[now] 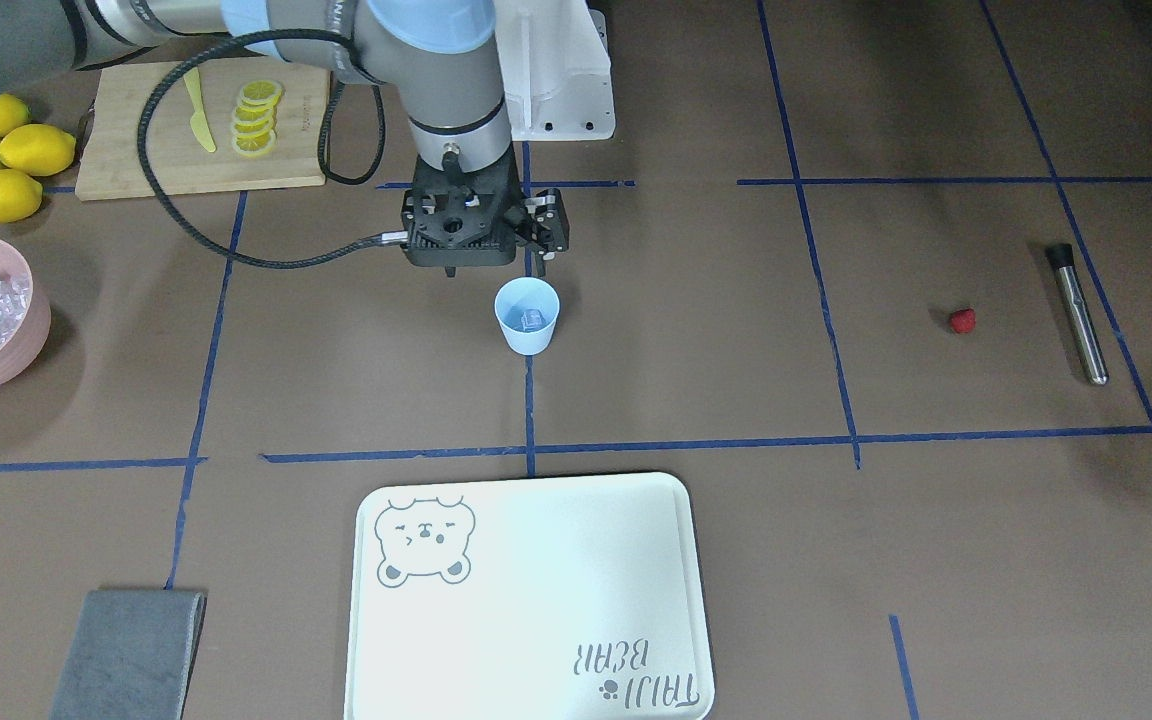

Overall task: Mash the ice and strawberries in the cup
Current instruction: 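Move the right arm back beside the pink ice bowl, then lower the left gripper onto the red strawberry and grasp it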

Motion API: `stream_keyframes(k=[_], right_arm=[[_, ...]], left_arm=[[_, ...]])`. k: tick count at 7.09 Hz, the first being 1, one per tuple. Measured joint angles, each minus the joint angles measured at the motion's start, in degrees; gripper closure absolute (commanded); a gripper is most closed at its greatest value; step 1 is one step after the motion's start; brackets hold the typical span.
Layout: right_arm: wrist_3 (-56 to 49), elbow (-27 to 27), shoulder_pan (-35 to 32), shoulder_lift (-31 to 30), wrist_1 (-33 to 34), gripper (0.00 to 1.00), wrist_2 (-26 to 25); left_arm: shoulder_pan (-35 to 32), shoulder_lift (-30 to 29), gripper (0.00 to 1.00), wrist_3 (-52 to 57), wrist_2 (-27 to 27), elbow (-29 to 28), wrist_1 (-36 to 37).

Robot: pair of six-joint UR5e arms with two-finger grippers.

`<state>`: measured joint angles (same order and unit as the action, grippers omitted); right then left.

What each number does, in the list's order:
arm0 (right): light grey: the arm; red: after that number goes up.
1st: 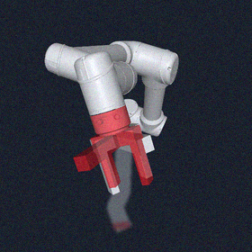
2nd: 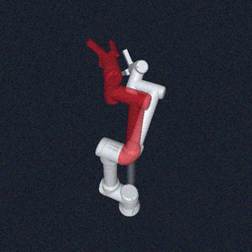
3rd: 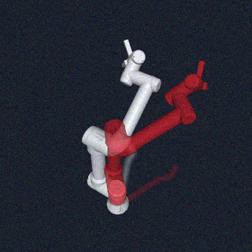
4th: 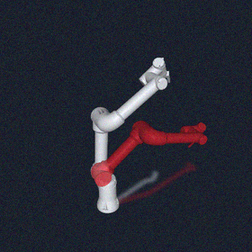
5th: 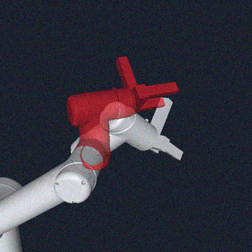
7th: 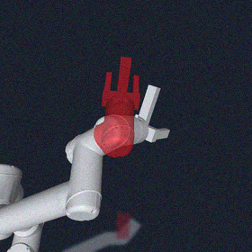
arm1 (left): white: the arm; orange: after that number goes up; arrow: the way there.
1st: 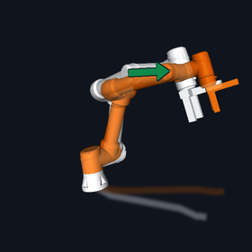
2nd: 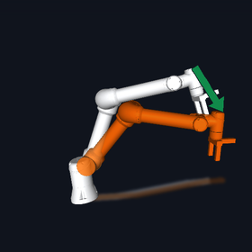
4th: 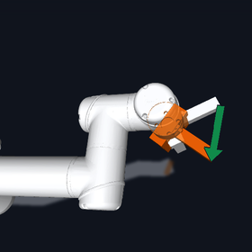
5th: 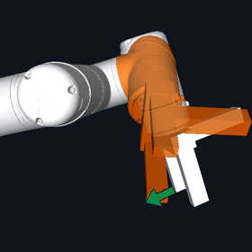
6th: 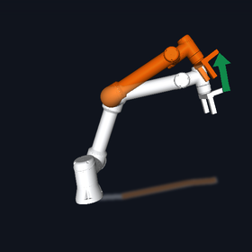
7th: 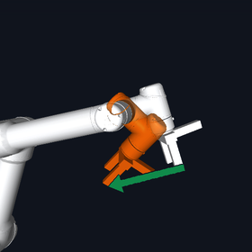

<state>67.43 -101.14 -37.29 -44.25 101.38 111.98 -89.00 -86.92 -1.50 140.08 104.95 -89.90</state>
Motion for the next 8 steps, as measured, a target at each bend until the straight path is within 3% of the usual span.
stream_keyframes(k=[2, 4, 6, 8], right_arm=[[-10.5, -6.0, -6.2, -8.3, -0.1, 0.01, 2.8], [-22.6, -9.7, -15.3, -16.4, -0.3, 0.01, 9.7], [-37.0, -10.9, -25.2, -24.5, -0.5, 0.01, 16.0], [-51.9, -10.7, -33.8, -32.5, -0.5, 0.01, 18.0]], left_arm=[[6.8, 1.6, 0.00, -10.6, -0.7, 5.1, -2.0], [15.4, 5.0, 0.01, -25.8, -5.5, 6.1, -14.7], [25.3, 6.2, 0.01, -40.3, -14.2, 3.1, -27.2], [33.3, 4.8, 0.01, -50.0, -21.7, -2.6, -36.7]])
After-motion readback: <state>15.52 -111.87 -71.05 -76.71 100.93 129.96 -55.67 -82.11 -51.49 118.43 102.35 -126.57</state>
